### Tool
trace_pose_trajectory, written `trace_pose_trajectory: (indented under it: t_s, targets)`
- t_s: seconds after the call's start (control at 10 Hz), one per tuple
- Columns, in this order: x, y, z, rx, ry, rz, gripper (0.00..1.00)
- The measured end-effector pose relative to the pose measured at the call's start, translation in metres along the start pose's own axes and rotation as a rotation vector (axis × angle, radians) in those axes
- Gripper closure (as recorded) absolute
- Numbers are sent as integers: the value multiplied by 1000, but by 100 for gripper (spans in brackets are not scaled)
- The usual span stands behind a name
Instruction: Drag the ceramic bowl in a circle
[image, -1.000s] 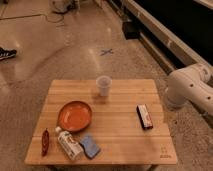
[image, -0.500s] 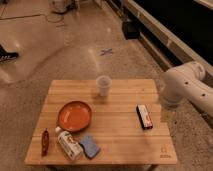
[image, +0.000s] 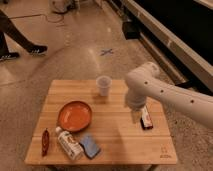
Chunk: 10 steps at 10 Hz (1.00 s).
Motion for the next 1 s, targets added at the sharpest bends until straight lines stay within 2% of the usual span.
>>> trace_pose_trajectory:
  t_s: [0.2, 0.4, 0.6, 1.0]
  targets:
    - [-47, -30, 25, 15, -50, -115, 35]
    - [-81, -52, 44, 20, -93, -188, 35]
    - [-109, -65, 62, 15, -133, -258, 35]
    - [-149, -81, 92, 4, -188, -350, 35]
